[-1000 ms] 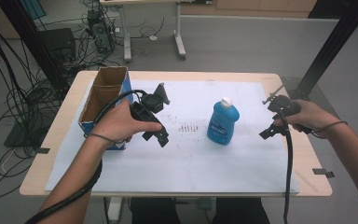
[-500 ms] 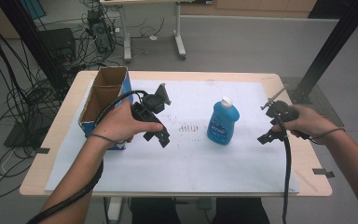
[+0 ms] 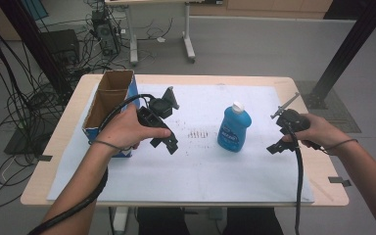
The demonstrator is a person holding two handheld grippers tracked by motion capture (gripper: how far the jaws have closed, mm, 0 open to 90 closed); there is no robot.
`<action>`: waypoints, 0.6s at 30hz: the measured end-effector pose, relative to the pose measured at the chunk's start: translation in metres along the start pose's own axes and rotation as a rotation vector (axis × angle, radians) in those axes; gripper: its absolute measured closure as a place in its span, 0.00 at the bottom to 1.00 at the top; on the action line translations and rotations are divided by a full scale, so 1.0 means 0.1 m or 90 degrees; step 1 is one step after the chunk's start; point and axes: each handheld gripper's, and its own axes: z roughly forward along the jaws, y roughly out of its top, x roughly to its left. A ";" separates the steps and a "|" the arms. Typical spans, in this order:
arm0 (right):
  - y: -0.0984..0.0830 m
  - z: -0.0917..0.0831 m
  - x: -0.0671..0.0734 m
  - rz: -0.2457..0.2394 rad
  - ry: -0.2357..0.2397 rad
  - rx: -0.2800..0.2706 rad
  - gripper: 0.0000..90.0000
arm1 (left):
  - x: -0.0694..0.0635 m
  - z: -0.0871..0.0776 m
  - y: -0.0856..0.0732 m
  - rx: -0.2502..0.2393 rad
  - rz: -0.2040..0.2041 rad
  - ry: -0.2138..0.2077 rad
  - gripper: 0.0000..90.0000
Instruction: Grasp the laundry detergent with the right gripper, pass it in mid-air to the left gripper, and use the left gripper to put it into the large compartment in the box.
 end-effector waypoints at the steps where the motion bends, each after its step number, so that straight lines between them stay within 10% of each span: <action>1: 0.00 0.01 0.00 0.000 0.002 -0.003 0.07 | 0.00 0.00 0.00 0.000 0.000 0.000 0.11; 18: -0.06 0.13 0.01 0.000 0.010 -0.027 0.07 | 0.01 0.02 0.01 0.003 -0.001 -0.001 0.11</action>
